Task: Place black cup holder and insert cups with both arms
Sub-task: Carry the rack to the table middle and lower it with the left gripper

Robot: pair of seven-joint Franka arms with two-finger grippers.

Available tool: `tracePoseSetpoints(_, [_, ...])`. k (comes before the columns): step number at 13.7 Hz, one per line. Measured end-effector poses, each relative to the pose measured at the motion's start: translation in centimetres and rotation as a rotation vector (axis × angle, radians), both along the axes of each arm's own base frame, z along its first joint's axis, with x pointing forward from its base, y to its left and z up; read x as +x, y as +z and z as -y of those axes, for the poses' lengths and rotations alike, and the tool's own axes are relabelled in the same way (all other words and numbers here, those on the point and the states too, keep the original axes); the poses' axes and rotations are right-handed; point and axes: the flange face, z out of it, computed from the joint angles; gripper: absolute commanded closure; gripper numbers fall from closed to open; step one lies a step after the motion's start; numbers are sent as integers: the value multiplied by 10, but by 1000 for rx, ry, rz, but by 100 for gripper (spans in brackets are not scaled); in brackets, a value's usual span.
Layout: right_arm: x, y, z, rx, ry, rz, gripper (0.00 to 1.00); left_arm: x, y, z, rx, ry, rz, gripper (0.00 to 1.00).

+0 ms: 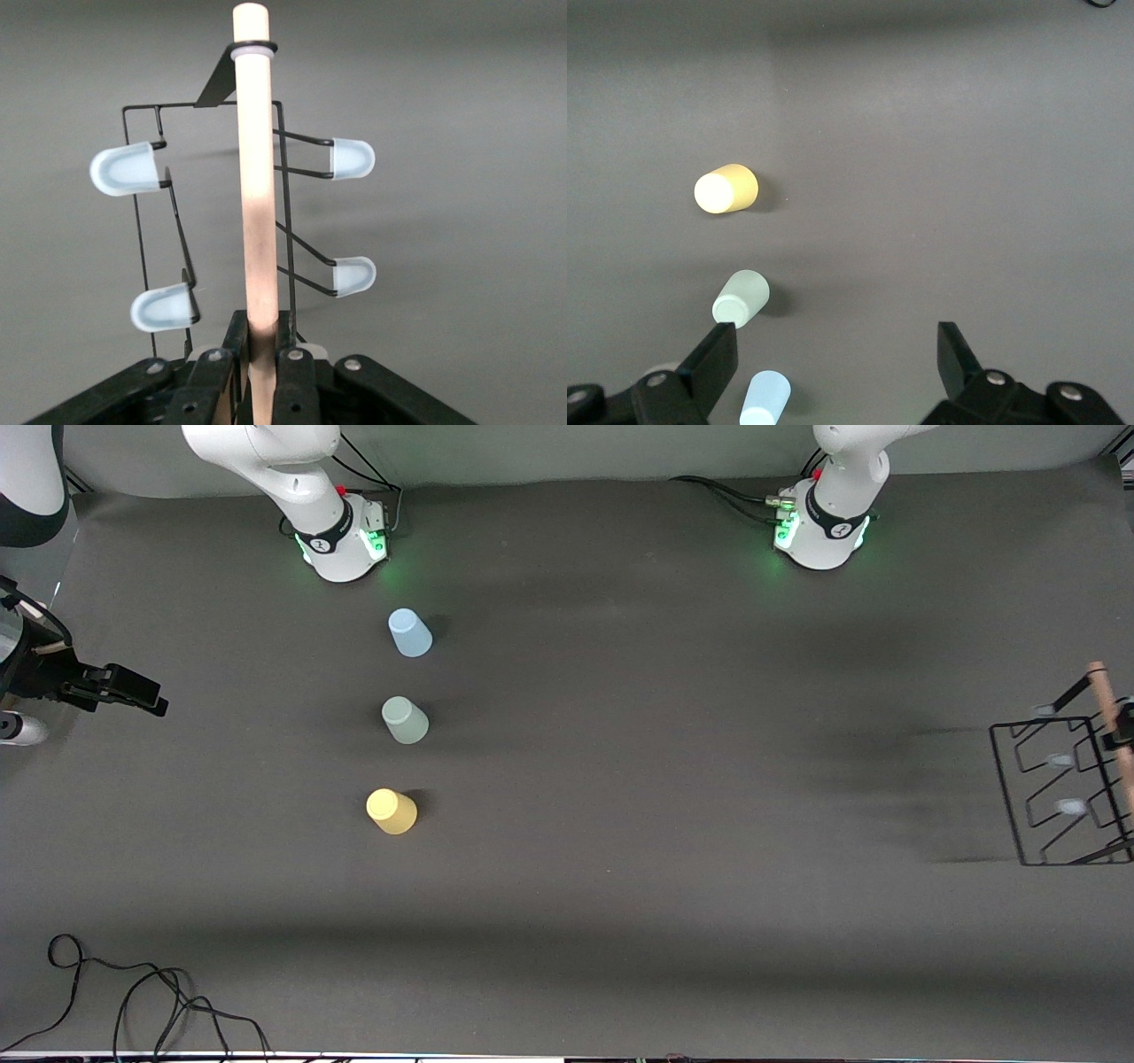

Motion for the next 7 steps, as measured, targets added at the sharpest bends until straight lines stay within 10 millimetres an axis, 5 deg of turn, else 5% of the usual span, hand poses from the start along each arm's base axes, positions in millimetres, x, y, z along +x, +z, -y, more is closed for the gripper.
tracePoseSetpoints(3, [0,0,1,0,-1,0,0,18,24,110,-2,7,8,100])
tracePoseSetpoints(7, [0,0,2,-1,-3,-1,0,19,11,228,-9,72,-29,100])
